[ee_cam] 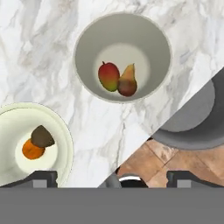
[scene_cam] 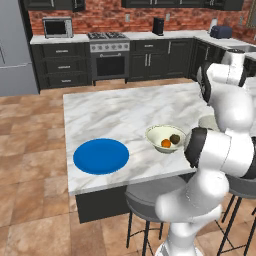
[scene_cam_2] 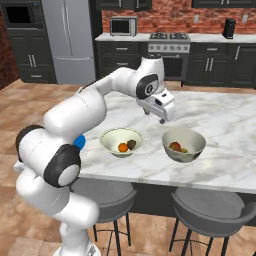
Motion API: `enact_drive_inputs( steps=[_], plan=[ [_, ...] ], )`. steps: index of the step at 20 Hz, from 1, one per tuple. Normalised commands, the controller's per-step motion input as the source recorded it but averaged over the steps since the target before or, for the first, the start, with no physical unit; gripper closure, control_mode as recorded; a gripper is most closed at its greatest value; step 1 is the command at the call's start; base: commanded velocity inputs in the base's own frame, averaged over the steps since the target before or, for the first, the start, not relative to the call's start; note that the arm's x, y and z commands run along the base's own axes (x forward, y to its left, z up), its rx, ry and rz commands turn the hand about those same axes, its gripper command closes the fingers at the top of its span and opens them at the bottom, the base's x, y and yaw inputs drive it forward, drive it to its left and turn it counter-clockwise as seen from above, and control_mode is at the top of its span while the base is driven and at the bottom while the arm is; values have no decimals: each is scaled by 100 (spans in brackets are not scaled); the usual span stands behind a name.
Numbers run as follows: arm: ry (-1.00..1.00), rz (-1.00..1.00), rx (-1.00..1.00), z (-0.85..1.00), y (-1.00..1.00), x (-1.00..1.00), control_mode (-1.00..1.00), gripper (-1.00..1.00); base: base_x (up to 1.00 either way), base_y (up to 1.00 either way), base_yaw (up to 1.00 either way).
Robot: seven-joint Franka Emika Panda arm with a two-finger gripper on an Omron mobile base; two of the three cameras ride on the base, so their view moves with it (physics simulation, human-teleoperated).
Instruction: Take the fruits from the plate on the dining counter and place two fruits in each bowl.
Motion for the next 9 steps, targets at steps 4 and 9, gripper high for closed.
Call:
enact_drive_inputs(
  steps=[4,9],
  plan=[
    [5,29,-5,24,100,-35,-100,-100,0,0,0],
    [6,35,-10,10,100,-58,-100,-100,0,0,0]
  ],
)
